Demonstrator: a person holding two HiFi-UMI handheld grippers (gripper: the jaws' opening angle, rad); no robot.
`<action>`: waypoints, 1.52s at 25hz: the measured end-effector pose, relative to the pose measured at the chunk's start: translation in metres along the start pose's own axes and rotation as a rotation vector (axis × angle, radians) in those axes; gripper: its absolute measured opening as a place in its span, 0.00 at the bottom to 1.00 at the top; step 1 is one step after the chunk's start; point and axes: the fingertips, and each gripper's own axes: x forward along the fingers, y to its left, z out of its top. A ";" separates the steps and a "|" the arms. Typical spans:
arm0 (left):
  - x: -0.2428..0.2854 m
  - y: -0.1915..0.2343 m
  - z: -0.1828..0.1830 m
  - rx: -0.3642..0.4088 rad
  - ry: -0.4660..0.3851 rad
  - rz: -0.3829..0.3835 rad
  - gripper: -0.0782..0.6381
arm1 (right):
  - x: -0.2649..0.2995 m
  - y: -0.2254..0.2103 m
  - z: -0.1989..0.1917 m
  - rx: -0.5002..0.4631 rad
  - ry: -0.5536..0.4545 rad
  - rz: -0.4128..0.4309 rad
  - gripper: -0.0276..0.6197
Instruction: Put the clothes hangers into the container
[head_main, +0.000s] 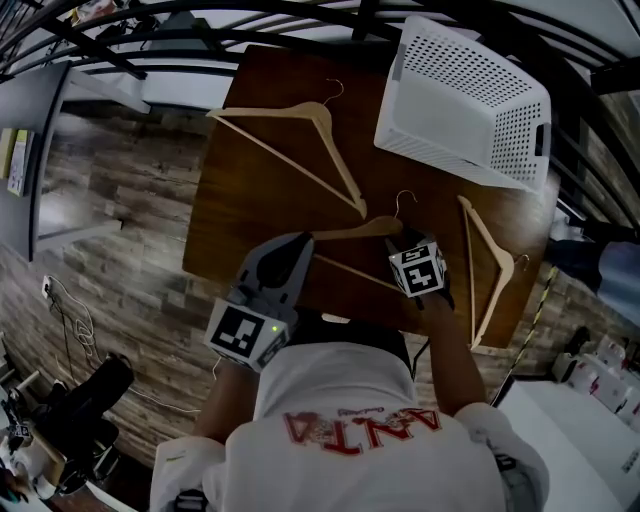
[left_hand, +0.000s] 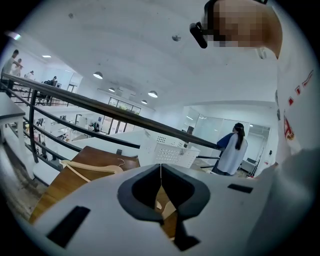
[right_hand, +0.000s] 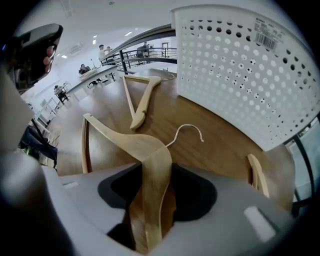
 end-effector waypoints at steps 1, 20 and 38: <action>0.000 -0.002 0.000 0.001 -0.004 -0.006 0.12 | -0.002 0.001 0.001 0.007 -0.019 -0.008 0.32; -0.011 -0.056 0.062 0.106 -0.119 -0.126 0.12 | -0.174 -0.055 0.044 0.098 -0.479 -0.318 0.32; 0.009 -0.087 0.090 0.120 -0.202 -0.202 0.12 | -0.333 -0.174 0.094 0.093 -0.671 -0.617 0.32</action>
